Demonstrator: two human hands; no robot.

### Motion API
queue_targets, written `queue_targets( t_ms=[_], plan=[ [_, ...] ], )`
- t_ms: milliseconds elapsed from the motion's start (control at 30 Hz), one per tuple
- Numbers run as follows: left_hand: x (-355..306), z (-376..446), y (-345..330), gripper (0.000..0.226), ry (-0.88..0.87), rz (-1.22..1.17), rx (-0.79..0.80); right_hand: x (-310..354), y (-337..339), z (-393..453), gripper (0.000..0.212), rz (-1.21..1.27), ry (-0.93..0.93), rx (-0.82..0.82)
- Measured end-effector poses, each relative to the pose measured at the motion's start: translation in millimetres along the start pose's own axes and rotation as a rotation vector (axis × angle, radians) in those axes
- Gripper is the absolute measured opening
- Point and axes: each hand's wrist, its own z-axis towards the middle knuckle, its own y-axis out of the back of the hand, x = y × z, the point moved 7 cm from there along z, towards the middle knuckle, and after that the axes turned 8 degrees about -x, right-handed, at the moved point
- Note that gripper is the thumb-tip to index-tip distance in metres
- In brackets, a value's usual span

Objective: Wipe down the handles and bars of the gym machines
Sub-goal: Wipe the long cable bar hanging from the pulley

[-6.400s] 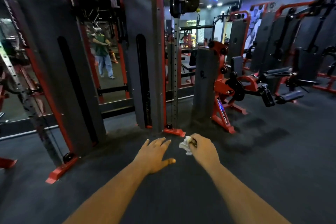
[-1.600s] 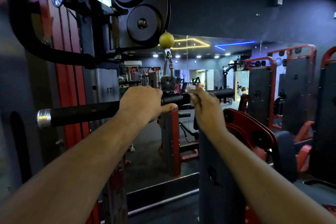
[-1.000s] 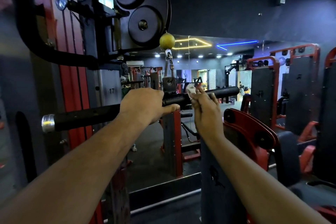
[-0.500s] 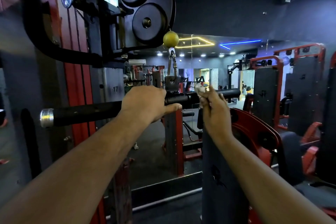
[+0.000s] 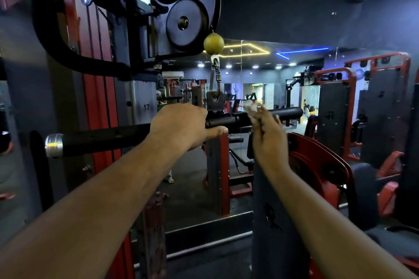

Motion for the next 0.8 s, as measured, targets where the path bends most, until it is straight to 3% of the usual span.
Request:
queue_targets(
  t_ms=[100, 200, 300, 433, 533, 800],
  plan=[
    [1.4, -1.2, -0.6, 0.066, 0.004, -0.006, -0.001, 2.2, 3.4, -1.2, 0.017, 0.013, 0.064, -0.037],
    [0.0, -3.4, 1.7, 0.065, 0.004, 0.006, -0.02, -36.7, 20.3, 16.8, 0.01, -0.087, -0.032, -0.098],
    [0.1, -2.8, 0.4, 0.067, 0.009, 0.01, -0.016, -39.4, 20.0, 14.9, 0.018, -0.097, -0.094, -0.124],
    [0.0, 1.1, -4.0, 0.066, 0.029, 0.021, -0.022, 23.2, -16.1, -13.7, 0.023, -0.044, 0.094, -0.02],
    [-1.9, 0.2, -1.9, 0.064, 0.035, 0.017, -0.037, 17.5, -10.8, -6.7, 0.018, -0.069, 0.151, -0.029],
    [-1.3, 0.3, -2.1, 0.069, 0.0, 0.028, 0.001, -98.7, 61.1, 52.3, 0.022, -0.188, -0.27, -0.237]
  ],
)
